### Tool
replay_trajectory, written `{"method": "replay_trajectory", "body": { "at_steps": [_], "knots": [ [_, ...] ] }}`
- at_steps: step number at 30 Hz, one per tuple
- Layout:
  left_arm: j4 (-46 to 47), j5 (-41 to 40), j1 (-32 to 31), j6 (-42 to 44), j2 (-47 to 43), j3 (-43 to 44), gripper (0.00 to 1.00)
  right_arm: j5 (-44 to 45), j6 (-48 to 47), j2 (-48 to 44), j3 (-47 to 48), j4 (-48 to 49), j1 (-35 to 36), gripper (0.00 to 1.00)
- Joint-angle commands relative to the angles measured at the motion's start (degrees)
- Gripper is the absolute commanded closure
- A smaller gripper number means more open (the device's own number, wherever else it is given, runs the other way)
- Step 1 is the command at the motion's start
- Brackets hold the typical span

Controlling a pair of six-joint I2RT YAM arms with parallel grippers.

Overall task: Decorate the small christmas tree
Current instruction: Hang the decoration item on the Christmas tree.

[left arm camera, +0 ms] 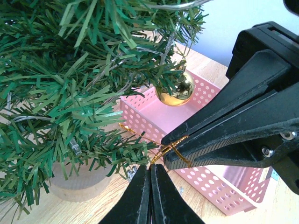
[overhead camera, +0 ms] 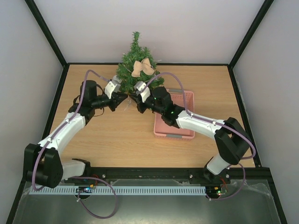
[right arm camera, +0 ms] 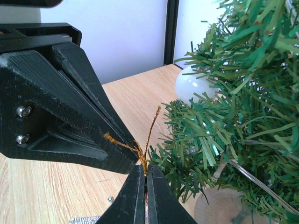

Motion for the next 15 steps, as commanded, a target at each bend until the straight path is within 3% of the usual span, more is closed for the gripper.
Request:
{"method": "replay_trajectory", "body": {
  "at_steps": [1, 15],
  "knots": [
    [3.1, -0.6, 0.6, -1.6, 0.8, -0.3, 0.98, 2.0, -0.5, 0.9, 1.8, 1.5, 0.3, 0.98],
    [1.9, -0.7, 0.9, -1.3, 2.8, 0.8, 0.98, 5.2, -1.9, 1.8, 2.5, 1.7, 0.3, 0.98]
  ]
}}
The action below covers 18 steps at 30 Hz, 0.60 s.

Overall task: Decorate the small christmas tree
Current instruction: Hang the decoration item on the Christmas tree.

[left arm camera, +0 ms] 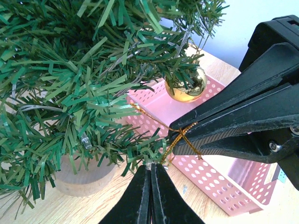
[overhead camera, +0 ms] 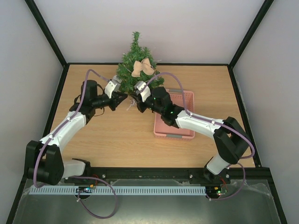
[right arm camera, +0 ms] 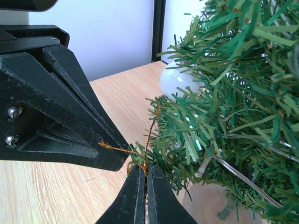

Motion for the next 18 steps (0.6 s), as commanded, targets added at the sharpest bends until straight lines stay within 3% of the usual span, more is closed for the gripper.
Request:
{"method": "replay_trajectory", "body": {
  "at_steps": [1, 18],
  "knots": [
    [1.5, 0.3, 0.3, -0.1, 1.2, 0.8, 0.98, 2.0, -1.3, 1.3, 2.5, 1.8, 0.2, 0.98],
    [3.4, -0.3, 0.7, -1.3, -0.4, -1.9, 0.96, -0.7, -1.4, 1.6, 4.0, 1.4, 0.3, 0.98]
  ]
}}
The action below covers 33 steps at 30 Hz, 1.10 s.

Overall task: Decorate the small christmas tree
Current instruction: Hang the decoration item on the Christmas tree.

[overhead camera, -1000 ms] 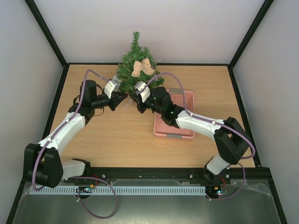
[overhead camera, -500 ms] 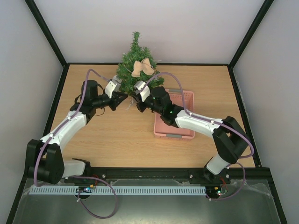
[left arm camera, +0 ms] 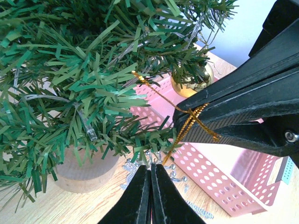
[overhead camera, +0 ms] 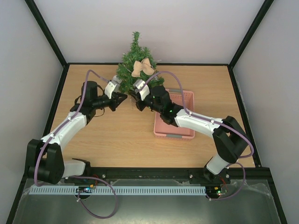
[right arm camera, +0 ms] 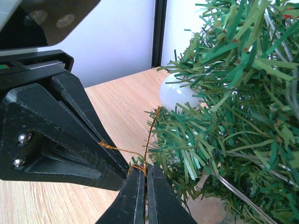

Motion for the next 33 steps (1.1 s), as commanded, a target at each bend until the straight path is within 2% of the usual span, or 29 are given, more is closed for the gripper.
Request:
{"method": "replay_trajectory", "body": {
  "at_steps": [1, 12, 23, 33],
  "knots": [
    [1.2, -0.3, 0.6, 0.0, -1.4, -0.5, 0.95, -0.8, -0.5, 0.8, 2.5, 1.2, 0.3, 0.98],
    [0.2, -1.3, 1.1, -1.6, -2.6, -0.7, 0.85, 4.4, 0.3, 2.5, 4.1, -2.5, 0.3, 0.98],
    [0.3, -0.5, 1.1, -3.4, -3.6, -0.3, 0.75, 2.7, 0.7, 1.3, 3.6, -5.2, 0.2, 0.86],
    [0.1, 1.7, 1.1, -2.8, -1.5, 0.7, 0.68, -0.4, 0.9, 0.7, 4.3, -6.3, 0.2, 0.9]
  ]
}}
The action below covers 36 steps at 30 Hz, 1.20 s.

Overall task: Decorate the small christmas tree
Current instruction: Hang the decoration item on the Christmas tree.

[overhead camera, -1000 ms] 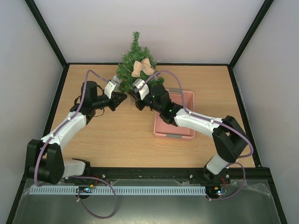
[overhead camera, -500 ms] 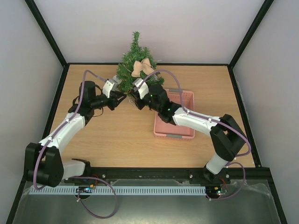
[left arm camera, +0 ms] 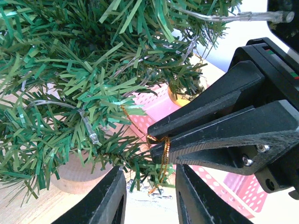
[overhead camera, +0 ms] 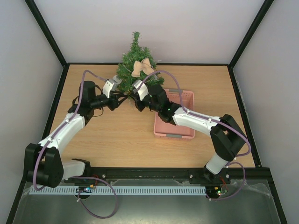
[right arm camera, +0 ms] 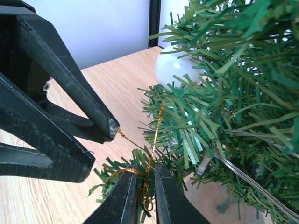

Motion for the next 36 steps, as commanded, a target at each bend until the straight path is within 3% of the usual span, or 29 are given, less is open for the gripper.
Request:
{"method": "replay_trajectory", "body": {
  "at_steps": [1, 19, 28, 36],
  "knots": [
    [0.4, 1.8, 0.3, 0.7, 1.2, 0.9, 0.68, -2.0, 0.2, -1.6, 1.8, -1.2, 0.2, 0.9],
    [-2.5, -1.7, -0.9, 3.5, 3.8, 3.7, 0.66, -1.3, -1.8, -1.9, 3.4, -5.6, 0.2, 0.85],
    [-2.9, -3.2, -0.9, 2.8, 2.4, 3.1, 0.65, -1.7, -3.4, -1.5, 6.9, -13.9, 0.2, 0.91],
    [-4.4, -3.9, -0.9, 2.8, 1.5, 3.6, 0.65, -0.3, -2.2, -1.1, 8.6, -18.3, 0.3, 0.89]
  ]
}}
